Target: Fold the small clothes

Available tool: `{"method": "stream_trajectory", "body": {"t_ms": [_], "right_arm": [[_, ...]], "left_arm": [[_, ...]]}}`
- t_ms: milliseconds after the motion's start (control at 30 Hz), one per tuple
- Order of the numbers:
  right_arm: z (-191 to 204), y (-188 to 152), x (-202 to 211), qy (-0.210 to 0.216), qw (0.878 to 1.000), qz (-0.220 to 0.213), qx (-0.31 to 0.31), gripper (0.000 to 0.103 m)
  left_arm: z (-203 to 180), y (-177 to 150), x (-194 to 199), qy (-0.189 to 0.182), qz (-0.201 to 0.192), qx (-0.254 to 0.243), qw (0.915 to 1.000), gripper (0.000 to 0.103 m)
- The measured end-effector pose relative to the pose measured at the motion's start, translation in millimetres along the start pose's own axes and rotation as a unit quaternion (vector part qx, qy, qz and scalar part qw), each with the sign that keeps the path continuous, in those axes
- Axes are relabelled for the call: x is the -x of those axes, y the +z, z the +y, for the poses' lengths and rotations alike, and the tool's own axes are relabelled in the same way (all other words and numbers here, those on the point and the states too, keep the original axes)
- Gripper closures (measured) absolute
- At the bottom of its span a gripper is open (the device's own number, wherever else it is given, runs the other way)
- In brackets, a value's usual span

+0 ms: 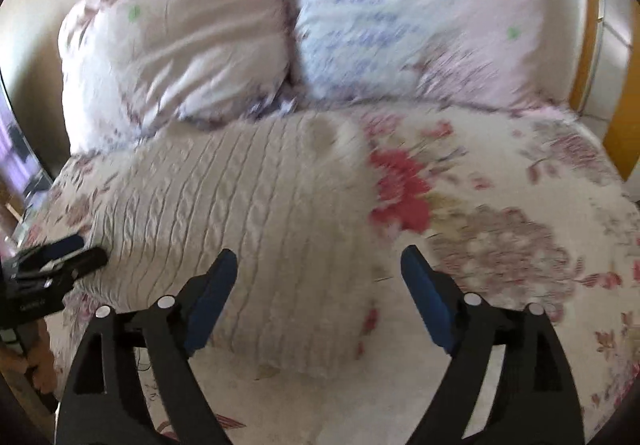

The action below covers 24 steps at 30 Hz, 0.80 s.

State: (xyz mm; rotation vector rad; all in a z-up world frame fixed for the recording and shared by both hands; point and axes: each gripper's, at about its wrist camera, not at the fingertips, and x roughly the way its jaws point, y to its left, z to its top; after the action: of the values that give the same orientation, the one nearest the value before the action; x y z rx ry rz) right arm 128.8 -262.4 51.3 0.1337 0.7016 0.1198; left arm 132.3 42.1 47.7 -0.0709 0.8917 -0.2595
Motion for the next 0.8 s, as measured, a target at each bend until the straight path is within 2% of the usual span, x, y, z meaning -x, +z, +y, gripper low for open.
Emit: {"method": "stream_trajectory", "body": {"t_ms": [33, 100, 233, 367, 533, 800], "right_arm": [[-1, -1, 5, -0.005, 1.0, -0.008, -0.003, 0.002], [-3, -6, 14, -0.013, 1.0, -0.026, -0.005, 0.001], [1, -15, 22, -0.038, 0.999, -0.036, 0.002, 0.001], [10, -28, 19, -0.015, 1.0, -0.015, 0.013, 0.001], [24, -42, 15, -0.015, 1.0, 0.002, 0.025, 0.001], [30, -59, -6, -0.019, 0.998, 0.065, 0.012, 0.001]], "left_arm": [[1, -4, 4, 0.004, -0.006, 0.001, 1.0, 0.012], [2, -10, 11, 0.017, -0.012, 0.003, 0.9998, 0.005], [2, -21, 16, 0.032, -0.013, 0.005, 0.9994, 0.002], [-1, -32, 12, 0.039, 0.003, 0.006, 0.9992, 0.002], [-7, -41, 5, 0.053, 0.023, 0.0, 0.9983, 0.002], [-17, -49, -5, 0.075, 0.049, -0.018, 0.9958, 0.002]]}}
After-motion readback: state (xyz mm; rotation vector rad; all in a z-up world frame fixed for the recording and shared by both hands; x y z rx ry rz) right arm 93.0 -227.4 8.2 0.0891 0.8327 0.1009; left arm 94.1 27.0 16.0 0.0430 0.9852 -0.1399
